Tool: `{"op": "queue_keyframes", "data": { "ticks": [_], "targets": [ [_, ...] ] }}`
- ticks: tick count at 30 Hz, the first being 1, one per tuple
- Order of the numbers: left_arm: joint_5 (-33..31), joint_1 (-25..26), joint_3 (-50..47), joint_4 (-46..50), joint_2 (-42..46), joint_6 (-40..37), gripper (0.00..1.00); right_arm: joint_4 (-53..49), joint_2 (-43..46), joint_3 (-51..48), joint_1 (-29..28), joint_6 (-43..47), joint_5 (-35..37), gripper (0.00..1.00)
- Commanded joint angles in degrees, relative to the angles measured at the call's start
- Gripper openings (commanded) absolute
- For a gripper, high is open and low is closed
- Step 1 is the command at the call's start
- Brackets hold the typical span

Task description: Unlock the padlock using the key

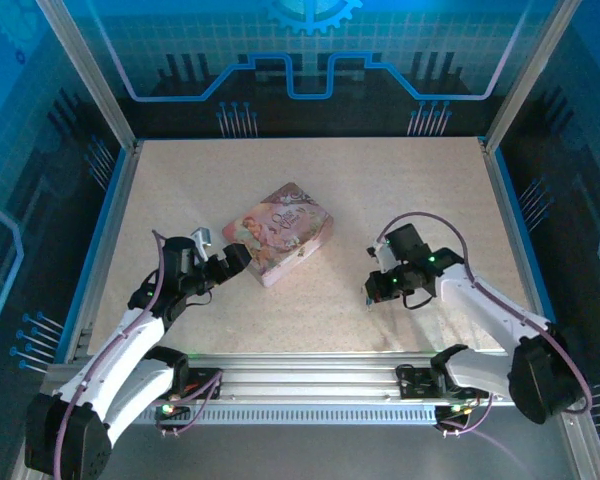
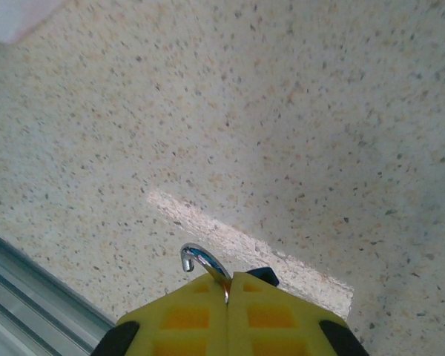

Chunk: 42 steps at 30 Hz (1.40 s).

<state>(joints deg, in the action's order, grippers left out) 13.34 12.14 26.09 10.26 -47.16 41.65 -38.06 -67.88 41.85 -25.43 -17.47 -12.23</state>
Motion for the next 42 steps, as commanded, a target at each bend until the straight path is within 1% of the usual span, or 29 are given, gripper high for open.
{"op": "queue_keyframes", "data": {
  "ticks": [1,11,15,17,21,24,26,34,38,42],
  "targets": [
    [1.04,-0.45,-0.95,0.90,1.00,-0.41,0.99,0.31,-2.39,1.49,0.66,1.21,-1.99,0.05],
    [0.56,-0.72,-1.74,-0.10,0.14,-0.68,0.99,4.85,-11.74,1.83,0.65,1.23,-4.62,0.05],
    [0.70,-0.80,-2.25,-1.22,-0.72,-0.78,0.99,6.20,-15.07,2.27,0.47,1.57,-6.40,0.07],
    [0.89,-0.88,-2.52,-1.87,-1.22,-0.74,0.99,6.66,-16.38,2.36,0.47,1.68,-6.70,0.09],
    [1.22,-1.07,-2.31,-2.03,-1.89,-0.77,0.99,7.32,-17.12,2.28,0.31,1.65,-6.59,0.20],
    [1.42,-1.15,-2.00,-1.61,-1.60,-0.62,0.99,7.39,-15.66,1.85,0.29,1.61,-5.71,0.26],
    [1.38,-1.20,-1.86,-1.18,-1.14,-0.36,0.99,7.30,-13.87,1.47,0.30,1.44,-4.88,0.29],
    [1.17,-2.16,0.65,1.79,0.23,-0.20,0.99,7.38,-2.11,-0.08,0.69,1.51,0.18,0.39],
    [-0.76,-2.80,3.00,4.53,1.29,-1.07,0.99,7.31,3.29,-0.36,1.64,2.74,3.32,0.44],
    [-3.28,-3.52,5.88,7.14,2.45,-2.31,0.99,7.30,7.38,0.02,3.34,4.46,5.82,0.47]
  ]
}}
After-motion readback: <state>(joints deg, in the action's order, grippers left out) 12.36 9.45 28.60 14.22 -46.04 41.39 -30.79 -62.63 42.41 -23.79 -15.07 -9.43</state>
